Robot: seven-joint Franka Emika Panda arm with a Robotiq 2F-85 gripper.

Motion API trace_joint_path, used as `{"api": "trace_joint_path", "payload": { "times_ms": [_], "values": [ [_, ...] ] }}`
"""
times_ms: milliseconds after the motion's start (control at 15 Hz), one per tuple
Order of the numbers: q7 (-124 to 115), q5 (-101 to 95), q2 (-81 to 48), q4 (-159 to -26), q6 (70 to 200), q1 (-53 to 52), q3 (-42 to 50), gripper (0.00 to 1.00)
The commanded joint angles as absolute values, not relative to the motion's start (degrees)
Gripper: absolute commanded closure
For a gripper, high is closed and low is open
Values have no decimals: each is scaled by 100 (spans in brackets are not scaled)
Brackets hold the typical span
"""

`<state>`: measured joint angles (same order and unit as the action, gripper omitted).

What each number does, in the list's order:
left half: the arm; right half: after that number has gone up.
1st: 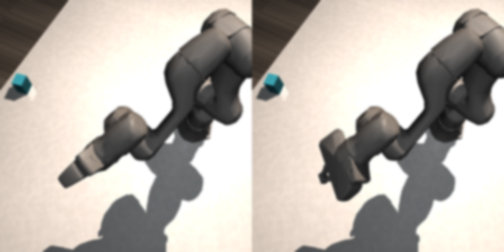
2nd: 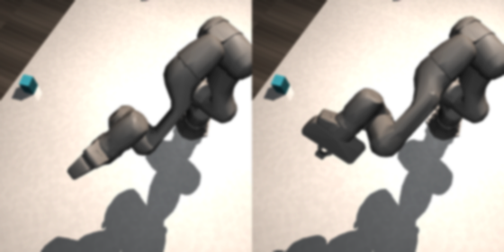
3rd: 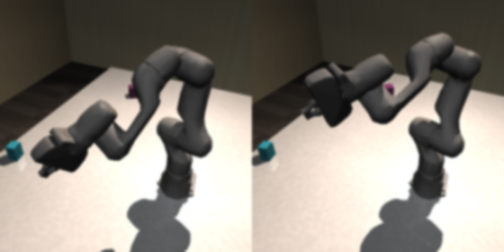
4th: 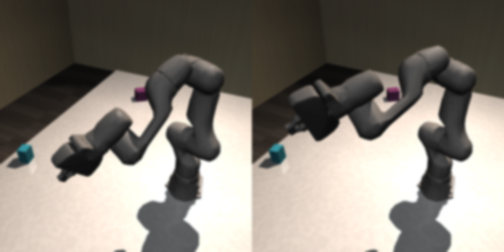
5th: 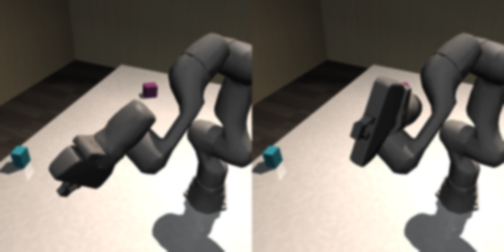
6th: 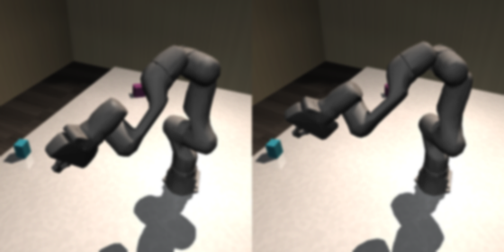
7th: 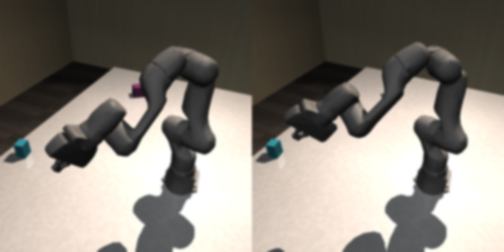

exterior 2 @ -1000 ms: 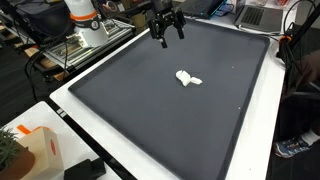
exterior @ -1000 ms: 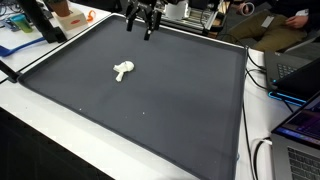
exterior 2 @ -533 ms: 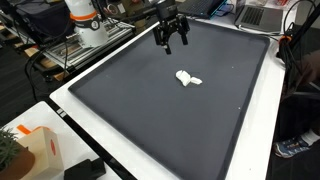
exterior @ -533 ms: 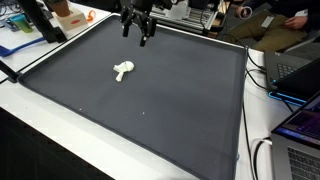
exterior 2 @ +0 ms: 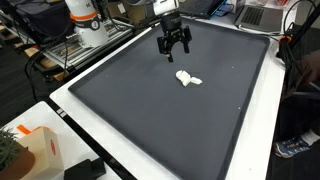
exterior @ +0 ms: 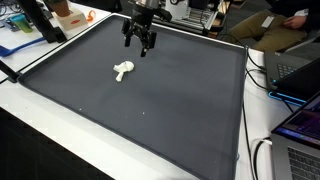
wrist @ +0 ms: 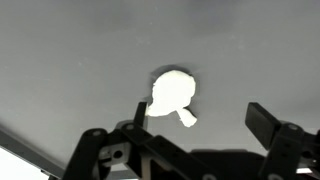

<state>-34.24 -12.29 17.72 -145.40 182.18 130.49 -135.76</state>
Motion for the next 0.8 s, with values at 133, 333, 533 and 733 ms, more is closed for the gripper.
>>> {"api": "trace_joint_path", "payload": {
  "times_ms": [133,333,533,733],
  "values": [
    [-3562,-1144,2207,-14437,18775,13082,-13520,0],
    [-3617,-1091,2455,-14351,19010,13198,-13579,0],
    [-3631,-1046,2664,-14191,19117,13303,-13590,0],
    [-3613,-1095,2723,-14053,18947,13530,-13743,0]
  ]
}}
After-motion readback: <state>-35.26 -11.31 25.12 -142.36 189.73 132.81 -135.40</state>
